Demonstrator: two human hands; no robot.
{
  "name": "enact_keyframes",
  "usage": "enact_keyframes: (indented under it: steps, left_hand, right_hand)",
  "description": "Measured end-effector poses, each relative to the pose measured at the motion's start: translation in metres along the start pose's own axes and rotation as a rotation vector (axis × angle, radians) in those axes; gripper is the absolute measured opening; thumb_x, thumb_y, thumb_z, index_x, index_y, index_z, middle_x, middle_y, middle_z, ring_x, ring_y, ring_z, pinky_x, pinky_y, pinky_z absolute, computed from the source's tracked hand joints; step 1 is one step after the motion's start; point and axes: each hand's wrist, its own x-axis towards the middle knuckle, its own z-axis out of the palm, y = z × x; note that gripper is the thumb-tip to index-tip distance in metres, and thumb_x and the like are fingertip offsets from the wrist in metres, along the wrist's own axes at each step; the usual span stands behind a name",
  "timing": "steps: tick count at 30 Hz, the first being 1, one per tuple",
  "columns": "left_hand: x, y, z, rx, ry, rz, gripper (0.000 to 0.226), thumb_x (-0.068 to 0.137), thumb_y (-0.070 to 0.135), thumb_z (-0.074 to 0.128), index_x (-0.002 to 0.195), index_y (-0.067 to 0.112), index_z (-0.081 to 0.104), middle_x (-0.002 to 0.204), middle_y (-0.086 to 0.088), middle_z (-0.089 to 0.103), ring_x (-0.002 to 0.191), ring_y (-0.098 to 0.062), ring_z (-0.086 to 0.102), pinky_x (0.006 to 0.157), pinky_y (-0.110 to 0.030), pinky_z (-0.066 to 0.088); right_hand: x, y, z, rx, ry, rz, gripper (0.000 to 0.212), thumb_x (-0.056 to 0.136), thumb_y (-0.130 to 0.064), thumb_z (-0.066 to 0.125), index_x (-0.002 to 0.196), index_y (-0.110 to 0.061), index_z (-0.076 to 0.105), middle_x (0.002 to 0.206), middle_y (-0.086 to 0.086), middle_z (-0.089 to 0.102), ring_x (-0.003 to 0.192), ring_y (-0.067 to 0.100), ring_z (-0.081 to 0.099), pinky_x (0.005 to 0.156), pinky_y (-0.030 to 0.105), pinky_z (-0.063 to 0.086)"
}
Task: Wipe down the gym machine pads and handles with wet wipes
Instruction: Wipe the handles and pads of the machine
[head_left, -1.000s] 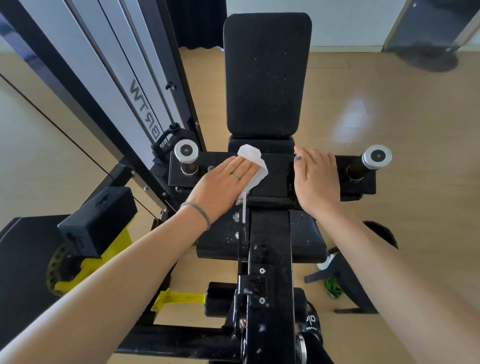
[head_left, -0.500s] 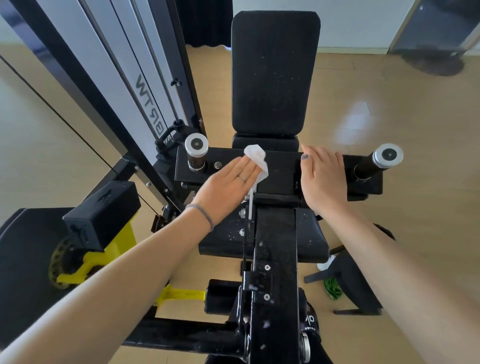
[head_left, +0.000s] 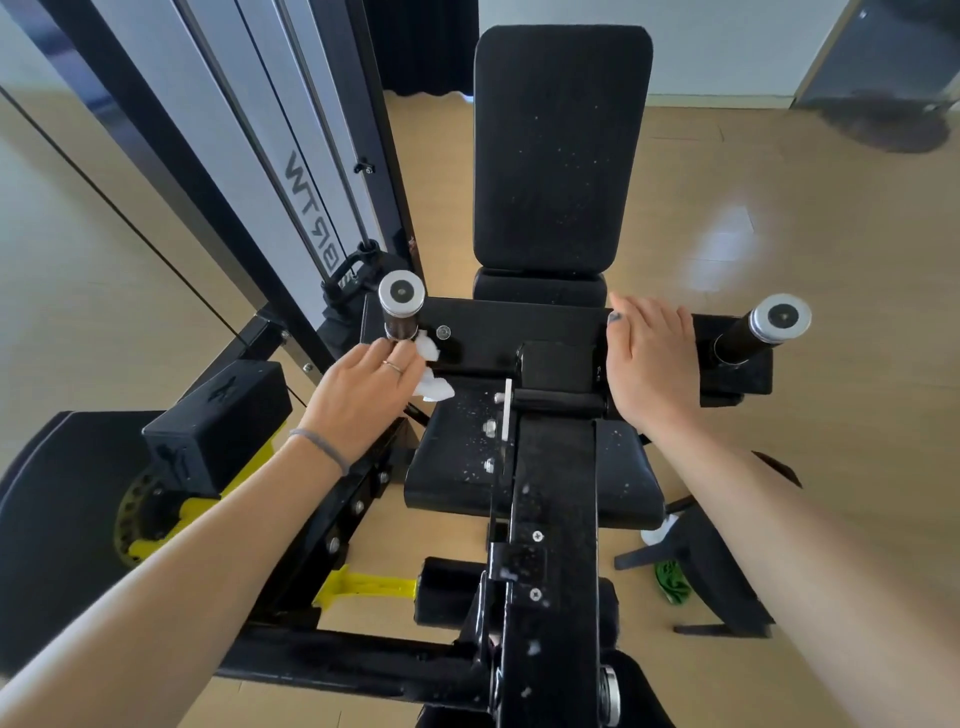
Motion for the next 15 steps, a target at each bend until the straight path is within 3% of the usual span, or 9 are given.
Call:
enact_keyframes:
  steps: [3,6,11,13,15]
  left_hand:
    - [-0.006,-0.007,0.003,-0.125,-0.121,-0.319,0.047,0.070,0.007,0.085,0.108,0.007,0.057,0.103,-0.011,0.056,0.089,-0.029,0.059,0.079,-0.041,0.053]
    - [-0.003,-0.003,-0.003,-0.305,-0.163,-0.577,0.048,0.077,0.023,0.084,0.114,0.008,0.058,0.113,-0.010,0.054,0.104,-0.030,0.057,0.092,-0.043,0.051]
    - [0.012,0.000,-0.003,-0.334,-0.192,-0.619,0.082,0.079,0.035,0.081,0.146,0.009,0.042,0.147,-0.010,0.045,0.137,-0.031,0.040,0.117,-0.045,0.035]
    - [0.015,-0.009,0.001,-0.470,-0.175,-0.621,0.079,0.084,0.042,0.075,0.150,0.016,0.040,0.156,-0.004,0.039,0.146,-0.027,0.030,0.121,-0.043,0.028]
    - [0.023,-0.016,0.003,-0.655,-0.137,-0.664,0.061,0.090,0.039,0.069,0.144,0.020,0.048,0.155,-0.002,0.041,0.145,-0.025,0.031,0.120,-0.038,0.026]
  right_hand:
    - [0.002,0.001,0.002,0.005,0.006,-0.010,0.062,0.103,-0.035,0.011,0.146,-0.014,0.051,0.139,0.000,0.055,0.136,0.022,0.041,0.124,0.044,0.015]
    - [0.002,0.002,0.005,0.011,0.029,-0.014,0.061,0.104,-0.035,0.012,0.145,-0.014,0.052,0.137,0.001,0.057,0.134,0.024,0.043,0.123,0.044,0.016]
    - [0.000,0.002,0.005,0.020,0.043,-0.018,0.057,0.106,-0.033,0.016,0.145,-0.012,0.052,0.135,0.004,0.058,0.132,0.028,0.044,0.122,0.045,0.016]
    - [0.001,0.002,0.006,0.017,0.045,-0.023,0.055,0.107,-0.032,0.018,0.145,-0.013,0.052,0.136,0.006,0.057,0.133,0.029,0.044,0.122,0.045,0.016]
    - [0.001,0.003,0.006,0.020,0.047,-0.027,0.051,0.109,-0.030,0.022,0.145,-0.013,0.052,0.137,0.006,0.057,0.134,0.029,0.043,0.122,0.045,0.016]
